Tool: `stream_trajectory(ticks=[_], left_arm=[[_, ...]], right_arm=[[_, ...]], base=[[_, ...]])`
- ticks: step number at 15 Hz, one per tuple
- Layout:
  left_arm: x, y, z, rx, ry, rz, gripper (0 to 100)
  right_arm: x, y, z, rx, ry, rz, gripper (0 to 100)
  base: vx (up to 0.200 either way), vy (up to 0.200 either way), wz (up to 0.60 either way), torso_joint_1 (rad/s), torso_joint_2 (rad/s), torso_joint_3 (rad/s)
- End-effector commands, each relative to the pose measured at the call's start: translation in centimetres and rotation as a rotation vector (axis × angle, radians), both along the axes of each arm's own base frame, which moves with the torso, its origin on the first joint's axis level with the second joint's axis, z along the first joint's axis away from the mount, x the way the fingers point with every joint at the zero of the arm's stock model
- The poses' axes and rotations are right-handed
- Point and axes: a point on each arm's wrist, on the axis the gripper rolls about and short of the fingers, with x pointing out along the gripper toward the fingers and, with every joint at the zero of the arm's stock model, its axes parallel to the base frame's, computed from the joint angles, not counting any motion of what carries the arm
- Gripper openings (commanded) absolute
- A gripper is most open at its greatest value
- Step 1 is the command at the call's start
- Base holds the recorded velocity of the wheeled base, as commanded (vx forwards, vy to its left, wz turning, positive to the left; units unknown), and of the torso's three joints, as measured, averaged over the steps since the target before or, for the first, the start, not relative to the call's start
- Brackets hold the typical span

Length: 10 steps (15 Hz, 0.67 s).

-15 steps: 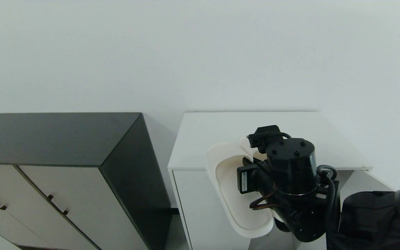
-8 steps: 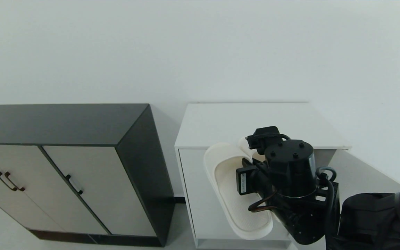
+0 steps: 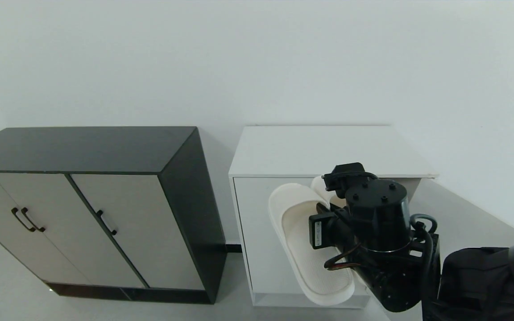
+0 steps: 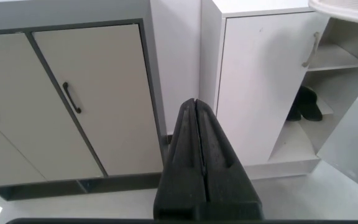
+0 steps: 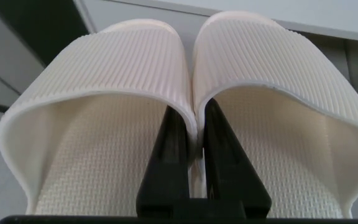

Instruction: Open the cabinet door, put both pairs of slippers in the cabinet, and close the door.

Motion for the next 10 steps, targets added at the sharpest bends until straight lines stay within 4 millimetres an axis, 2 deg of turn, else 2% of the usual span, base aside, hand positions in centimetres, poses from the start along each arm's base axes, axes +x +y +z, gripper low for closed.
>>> stream_trajectory(ticks=[1,4,10], left_arm=[[0.00,0.00,0.00,0.000,0.000,0.000,0],[0.00,0.00,0.00,0.002,0.000,0.000,0],[0.00,0.00,0.00,0.002,0.000,0.000,0]], right_arm=[[-0.03,-0.05,0.12,0.004,-0.004,-0.002,0],[0.05,0.05,-0.07,0.003,-0.005,-0.002,0],[-0.05,-0.09,-0.40,-0.007,0.002,-0.003,0]], base=[[0.000,0.000,0.00,0.000,0.00,0.000],[0.000,0.000,0.00,0.000,0.00,0.000],[0.000,-0.200,0.00,-0.001,0.00,0.002]])
